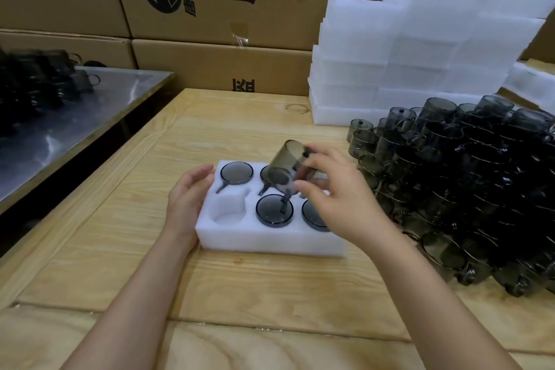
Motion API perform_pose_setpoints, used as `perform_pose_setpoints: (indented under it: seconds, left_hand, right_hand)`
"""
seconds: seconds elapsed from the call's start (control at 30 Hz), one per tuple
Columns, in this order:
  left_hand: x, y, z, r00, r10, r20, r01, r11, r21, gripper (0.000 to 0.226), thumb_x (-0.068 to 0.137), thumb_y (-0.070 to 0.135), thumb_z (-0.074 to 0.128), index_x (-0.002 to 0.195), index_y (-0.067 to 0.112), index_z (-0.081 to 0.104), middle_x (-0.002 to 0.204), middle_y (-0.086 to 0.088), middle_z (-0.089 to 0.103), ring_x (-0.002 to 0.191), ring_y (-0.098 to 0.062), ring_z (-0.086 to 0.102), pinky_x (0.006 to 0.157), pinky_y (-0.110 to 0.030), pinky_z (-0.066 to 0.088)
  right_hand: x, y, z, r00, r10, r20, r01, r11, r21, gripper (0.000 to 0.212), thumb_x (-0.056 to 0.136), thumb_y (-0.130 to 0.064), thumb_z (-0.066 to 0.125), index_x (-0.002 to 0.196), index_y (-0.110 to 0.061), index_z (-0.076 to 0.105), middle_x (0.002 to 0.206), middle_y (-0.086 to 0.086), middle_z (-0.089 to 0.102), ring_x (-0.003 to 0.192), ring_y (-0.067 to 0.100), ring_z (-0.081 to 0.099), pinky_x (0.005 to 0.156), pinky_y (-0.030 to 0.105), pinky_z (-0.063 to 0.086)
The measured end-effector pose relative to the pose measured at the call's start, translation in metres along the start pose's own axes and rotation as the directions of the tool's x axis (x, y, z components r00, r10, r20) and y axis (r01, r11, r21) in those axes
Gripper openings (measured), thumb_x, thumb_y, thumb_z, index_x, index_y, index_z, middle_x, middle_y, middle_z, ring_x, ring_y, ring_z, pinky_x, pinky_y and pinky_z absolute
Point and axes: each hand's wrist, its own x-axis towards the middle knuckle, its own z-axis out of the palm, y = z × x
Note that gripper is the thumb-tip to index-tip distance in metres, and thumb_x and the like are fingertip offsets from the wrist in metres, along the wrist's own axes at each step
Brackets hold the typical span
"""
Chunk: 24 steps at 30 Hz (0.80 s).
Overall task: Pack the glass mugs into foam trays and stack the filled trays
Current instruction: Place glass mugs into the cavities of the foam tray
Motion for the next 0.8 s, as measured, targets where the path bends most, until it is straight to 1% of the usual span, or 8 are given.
perform_pose_setpoints:
  seconds: [0.1, 0.27, 0.4, 0.47, 0.53, 0.6, 0.67, 0.8]
  left_hand:
    - [-0.006, 0.004, -0.001, 0.993, 0.064, 0.095, -0.072, 0.994, 0.081, 0.023, 0.083, 0.017, 0.064, 0.105, 0.016, 0.065, 0.114, -0.011, 0.064, 0.094, -0.022, 0.066, 0.08, -0.035, 0.055]
    - [-0.013, 0.01, 0.001, 0.972, 0.095, 0.216, -0.13, 0.98, 0.153, 0.046, 0.084, 0.029, 0.052, 0.117, -0.003, 0.061, 0.128, -0.024, 0.058, 0.126, -0.039, 0.048, 0.11, -0.058, 0.032]
    - [-0.017, 0.012, 0.004, 0.951, 0.069, 0.3, -0.1, 0.991, 0.089, 0.056, 0.086, 0.048, 0.053, 0.114, 0.0, 0.061, 0.114, -0.022, 0.061, 0.109, -0.036, 0.057, 0.099, -0.049, 0.042]
    - [-0.02, 0.015, 0.004, 0.943, 0.034, 0.331, -0.055, 0.997, 0.057, 0.08, 0.071, 0.068, 0.065, 0.115, 0.001, 0.06, 0.109, -0.017, 0.063, 0.101, -0.031, 0.061, 0.089, -0.039, 0.048]
    - [-0.021, 0.016, 0.004, 0.942, 0.032, 0.335, -0.062, 0.995, 0.076, 0.095, 0.064, 0.073, 0.068, 0.117, -0.004, 0.056, 0.113, -0.021, 0.059, 0.105, -0.034, 0.058, 0.092, -0.043, 0.046]
    - [-0.021, 0.015, 0.004, 0.944, 0.058, 0.323, -0.109, 0.984, 0.139, 0.087, 0.065, 0.072, 0.067, 0.114, 0.001, 0.062, 0.124, -0.026, 0.054, 0.12, -0.038, 0.05, 0.106, -0.053, 0.036]
    - [-0.02, 0.014, 0.002, 0.944, 0.082, 0.318, -0.141, 0.976, 0.168, 0.054, 0.069, 0.064, 0.062, 0.102, 0.023, 0.074, 0.133, -0.02, 0.053, 0.134, -0.035, 0.038, 0.113, -0.056, 0.026]
    - [-0.017, 0.012, 0.001, 0.948, 0.066, 0.31, -0.142, 0.963, 0.23, 0.03, 0.07, 0.059, 0.051, 0.086, 0.048, 0.074, 0.111, 0.014, 0.067, 0.138, -0.025, 0.034, 0.115, -0.051, 0.026]
  right_hand:
    - [0.011, -0.005, 0.022, 0.991, -0.013, 0.134, 0.001, 0.996, 0.087, 0.026, 0.088, -0.009, 0.062, 0.075, -0.03, 0.055, 0.129, -0.01, 0.039, 0.106, 0.0, 0.052, 0.085, 0.008, 0.045]
    - [0.022, -0.011, 0.051, 0.972, -0.047, 0.231, 0.023, 0.994, 0.104, 0.019, 0.086, -0.008, 0.064, 0.077, -0.024, 0.059, 0.129, -0.005, 0.042, 0.116, 0.001, 0.045, 0.089, 0.015, 0.045]
    - [0.025, -0.018, 0.066, 0.966, -0.05, 0.254, 0.028, 0.995, 0.091, 0.013, 0.086, -0.011, 0.065, 0.079, -0.022, 0.061, 0.121, -0.008, 0.043, 0.106, 0.009, 0.053, 0.087, 0.019, 0.044]
    - [0.024, -0.019, 0.07, 0.956, -0.043, 0.289, 0.037, 0.999, 0.028, 0.002, 0.086, -0.012, 0.065, 0.085, -0.013, 0.063, 0.122, -0.003, 0.048, 0.101, 0.017, 0.056, 0.087, 0.026, 0.045]
    - [0.023, -0.02, 0.07, 0.952, -0.05, 0.302, 0.063, 0.997, -0.035, 0.006, 0.087, -0.014, 0.064, 0.09, -0.01, 0.064, 0.123, -0.001, 0.05, 0.106, 0.02, 0.053, 0.087, 0.03, 0.043]
    - [0.023, -0.023, 0.067, 0.943, -0.059, 0.326, 0.104, 0.987, -0.122, 0.008, 0.088, -0.016, 0.063, 0.094, -0.011, 0.064, 0.127, 0.0, 0.048, 0.112, 0.02, 0.048, 0.088, 0.029, 0.04]
    - [0.023, -0.025, 0.064, 0.927, -0.07, 0.37, 0.159, 0.963, -0.217, 0.011, 0.09, -0.017, 0.059, 0.099, -0.011, 0.063, 0.128, 0.001, 0.045, 0.112, 0.021, 0.046, 0.09, 0.029, 0.037]
    - [0.026, -0.03, 0.06, 0.896, -0.055, 0.441, 0.228, 0.91, -0.348, 0.009, 0.092, -0.014, 0.054, 0.097, -0.011, 0.061, 0.122, 0.004, 0.043, 0.1, 0.02, 0.044, 0.08, 0.029, 0.037]
